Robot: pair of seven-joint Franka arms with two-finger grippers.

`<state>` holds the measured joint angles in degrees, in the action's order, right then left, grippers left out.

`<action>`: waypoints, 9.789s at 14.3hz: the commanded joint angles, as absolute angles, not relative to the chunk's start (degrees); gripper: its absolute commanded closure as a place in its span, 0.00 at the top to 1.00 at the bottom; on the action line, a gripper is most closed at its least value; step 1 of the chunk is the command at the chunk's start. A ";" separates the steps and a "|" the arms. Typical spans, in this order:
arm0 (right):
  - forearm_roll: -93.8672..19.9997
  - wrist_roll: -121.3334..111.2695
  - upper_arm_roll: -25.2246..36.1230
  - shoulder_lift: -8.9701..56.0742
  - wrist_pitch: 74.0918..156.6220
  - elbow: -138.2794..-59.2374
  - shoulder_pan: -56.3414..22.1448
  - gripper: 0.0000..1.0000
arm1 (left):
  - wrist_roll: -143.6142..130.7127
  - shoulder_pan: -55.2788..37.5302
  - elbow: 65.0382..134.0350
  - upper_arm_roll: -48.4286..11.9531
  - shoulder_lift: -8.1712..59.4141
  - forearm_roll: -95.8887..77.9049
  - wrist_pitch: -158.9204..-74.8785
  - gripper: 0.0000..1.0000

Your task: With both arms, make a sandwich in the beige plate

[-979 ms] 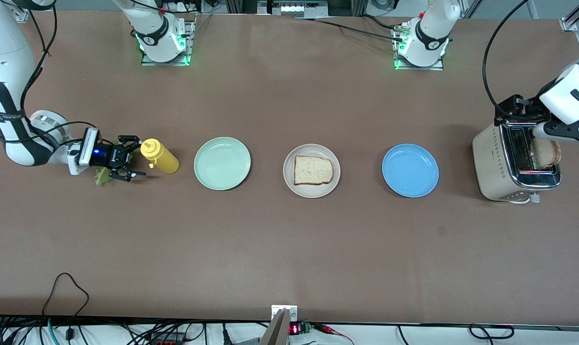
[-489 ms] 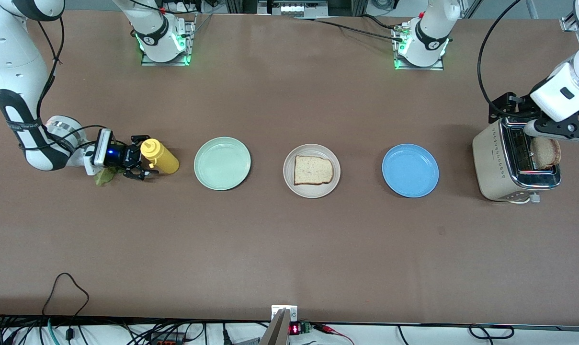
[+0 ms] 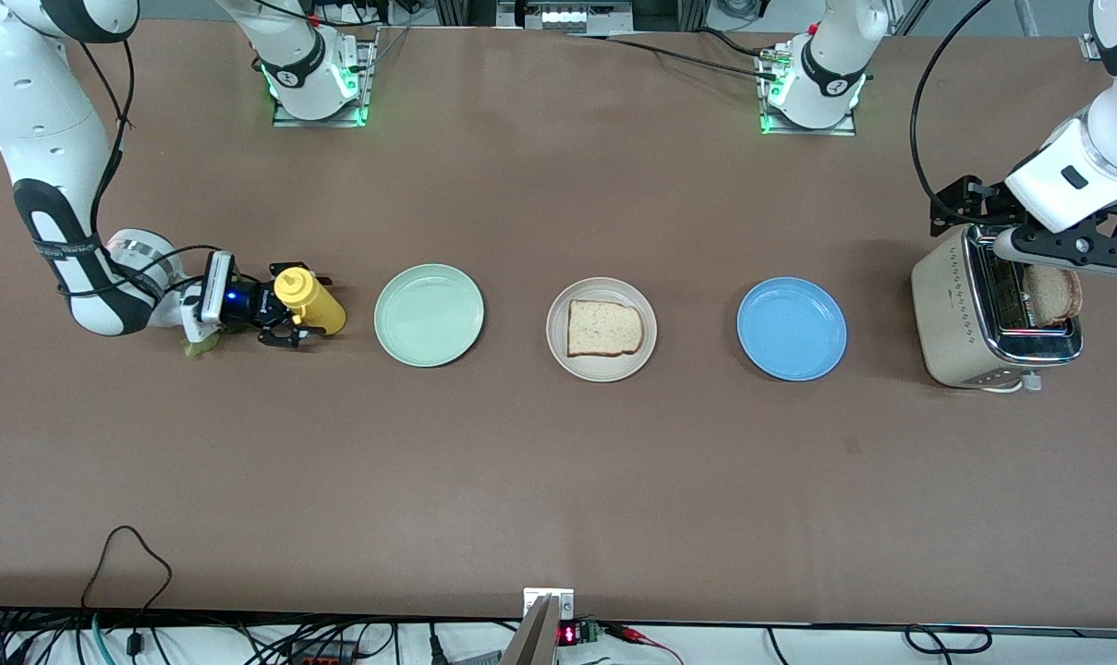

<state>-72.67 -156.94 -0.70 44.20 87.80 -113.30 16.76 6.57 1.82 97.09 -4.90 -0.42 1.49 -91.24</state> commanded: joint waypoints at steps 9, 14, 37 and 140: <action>-74.00 -150.94 -0.18 38.95 93.15 -111.71 11.87 0.33 | 6.15 1.67 97.21 -4.83 -1.05 1.05 -91.32 1.00; -72.43 -133.63 0.09 32.35 100.88 -107.85 5.38 0.33 | 6.06 1.76 97.12 -4.83 -1.05 1.05 -90.53 1.00; -9.62 -53.75 0.18 33.48 130.43 -84.83 -30.57 0.34 | 6.06 1.67 96.42 -4.83 -0.62 1.05 -90.44 1.00; -73.74 -153.73 3.77 46.15 79.89 -107.58 16.79 1.00 | 5.36 2.29 95.54 -5.63 -0.18 1.14 -87.63 1.00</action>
